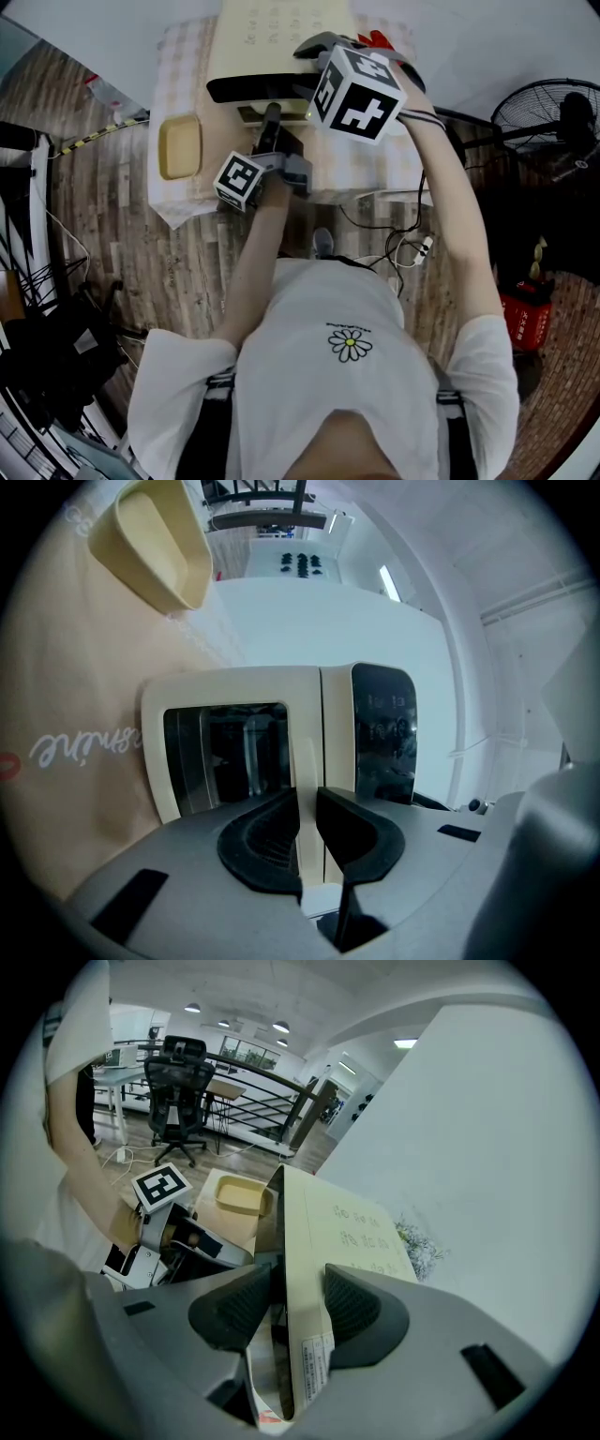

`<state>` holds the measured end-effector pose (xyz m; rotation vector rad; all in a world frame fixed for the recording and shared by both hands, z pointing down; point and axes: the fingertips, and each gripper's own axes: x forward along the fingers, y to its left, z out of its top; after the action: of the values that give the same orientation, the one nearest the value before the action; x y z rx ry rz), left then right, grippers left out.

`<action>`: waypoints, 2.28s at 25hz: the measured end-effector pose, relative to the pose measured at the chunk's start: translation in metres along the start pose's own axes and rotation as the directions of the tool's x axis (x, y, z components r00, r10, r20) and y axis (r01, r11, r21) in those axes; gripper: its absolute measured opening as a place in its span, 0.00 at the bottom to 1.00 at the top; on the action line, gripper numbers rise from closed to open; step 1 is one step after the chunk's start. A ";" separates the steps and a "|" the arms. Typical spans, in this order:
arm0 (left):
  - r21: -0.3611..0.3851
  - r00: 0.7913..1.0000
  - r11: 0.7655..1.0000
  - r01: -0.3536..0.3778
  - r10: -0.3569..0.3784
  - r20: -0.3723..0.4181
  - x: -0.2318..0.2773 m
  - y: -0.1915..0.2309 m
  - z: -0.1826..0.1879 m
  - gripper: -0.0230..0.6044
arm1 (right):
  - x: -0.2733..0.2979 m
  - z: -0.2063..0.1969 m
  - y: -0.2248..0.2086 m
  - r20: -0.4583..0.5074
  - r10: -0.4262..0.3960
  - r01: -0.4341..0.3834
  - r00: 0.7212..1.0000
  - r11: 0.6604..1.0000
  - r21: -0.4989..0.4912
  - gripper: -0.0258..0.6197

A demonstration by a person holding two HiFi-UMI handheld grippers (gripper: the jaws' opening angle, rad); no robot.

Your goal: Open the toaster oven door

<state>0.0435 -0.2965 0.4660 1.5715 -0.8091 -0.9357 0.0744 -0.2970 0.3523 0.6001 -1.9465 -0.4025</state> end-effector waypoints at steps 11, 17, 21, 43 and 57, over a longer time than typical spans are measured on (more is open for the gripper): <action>-0.071 0.998 0.996 0.052 -0.049 0.038 -0.021 -0.007 -0.009 0.14 | 0.000 0.000 0.004 0.008 0.005 -0.005 1.000 1.000 -0.009 0.31; -0.059 0.998 0.997 0.043 -0.040 0.042 -0.065 0.011 -0.024 0.15 | -0.003 -0.003 0.003 0.007 -0.031 0.032 0.999 0.999 -0.042 0.31; -0.046 0.999 0.999 -0.023 0.025 0.049 -0.073 0.023 -0.024 0.15 | -0.001 -0.002 0.004 0.014 -0.026 0.027 1.000 0.999 -0.037 0.31; -0.064 0.985 0.985 -0.161 0.165 0.055 -0.115 0.047 -0.034 0.16 | -0.001 -0.001 0.006 0.038 -0.040 0.041 0.999 0.998 -0.045 0.31; -0.071 0.975 0.976 -0.208 0.213 0.066 -0.133 0.065 -0.039 0.13 | 0.000 -0.001 0.007 0.041 -0.048 0.051 0.998 0.997 -0.059 0.30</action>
<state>0.0158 -0.1744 0.5541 1.3726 -0.9679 -0.8597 0.0741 -0.2910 0.3565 0.6069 -1.9531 -0.5052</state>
